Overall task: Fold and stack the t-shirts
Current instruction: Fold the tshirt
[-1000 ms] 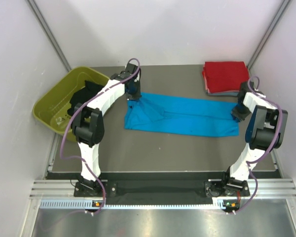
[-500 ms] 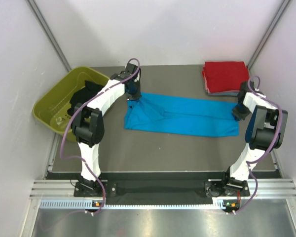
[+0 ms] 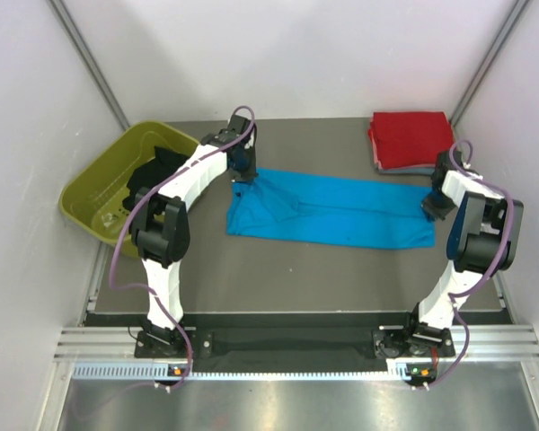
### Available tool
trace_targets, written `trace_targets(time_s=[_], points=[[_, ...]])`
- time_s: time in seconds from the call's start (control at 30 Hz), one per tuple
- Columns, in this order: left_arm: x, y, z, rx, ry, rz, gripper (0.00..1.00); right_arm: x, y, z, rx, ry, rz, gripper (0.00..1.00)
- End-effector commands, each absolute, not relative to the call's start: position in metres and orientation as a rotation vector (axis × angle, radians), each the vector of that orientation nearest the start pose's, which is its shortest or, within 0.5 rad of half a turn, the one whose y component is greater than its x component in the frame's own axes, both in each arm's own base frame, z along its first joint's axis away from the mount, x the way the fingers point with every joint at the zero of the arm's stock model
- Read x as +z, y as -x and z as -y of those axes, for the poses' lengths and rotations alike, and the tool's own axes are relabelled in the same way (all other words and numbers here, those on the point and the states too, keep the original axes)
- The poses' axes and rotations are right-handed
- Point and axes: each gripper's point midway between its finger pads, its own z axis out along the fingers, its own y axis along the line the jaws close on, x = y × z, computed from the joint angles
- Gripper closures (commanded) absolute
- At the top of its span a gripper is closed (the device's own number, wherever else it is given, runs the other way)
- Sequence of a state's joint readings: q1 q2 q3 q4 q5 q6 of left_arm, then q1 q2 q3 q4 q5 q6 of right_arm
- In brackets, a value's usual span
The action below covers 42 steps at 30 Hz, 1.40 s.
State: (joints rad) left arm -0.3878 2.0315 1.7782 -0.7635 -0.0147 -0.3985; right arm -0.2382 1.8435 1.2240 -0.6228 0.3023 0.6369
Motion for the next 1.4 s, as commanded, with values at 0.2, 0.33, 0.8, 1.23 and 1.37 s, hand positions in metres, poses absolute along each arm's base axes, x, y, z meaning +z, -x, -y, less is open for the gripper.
trace_targets(time_s=[0.2, 0.33, 0.8, 1.23, 1.37], points=[[0.137, -0.449, 0.198, -0.307, 0.031, -2.555, 1.00, 0.056, -0.367, 0.120, -0.280, -1.201, -2.365, 0.72], [0.139, -0.450, 0.198, -0.309, 0.031, -2.549, 1.00, 0.045, -0.368, 0.117, -0.262, -1.215, -2.377, 0.71], [0.141, -0.447, 0.196, -0.307, 0.029, -2.550, 1.00, 0.023, -0.356, 0.120, -0.313, -1.244, -2.413, 0.76], [0.157, -0.443, 0.196, -0.326, 0.048, -2.524, 1.00, 0.053, -0.349, 0.128, -0.362, -1.213, -2.354, 1.00], [0.162, -0.436, 0.200, -0.367, 0.048, -2.527, 1.00, 0.063, -0.346, 0.128, -0.364, -1.193, -2.346, 1.00]])
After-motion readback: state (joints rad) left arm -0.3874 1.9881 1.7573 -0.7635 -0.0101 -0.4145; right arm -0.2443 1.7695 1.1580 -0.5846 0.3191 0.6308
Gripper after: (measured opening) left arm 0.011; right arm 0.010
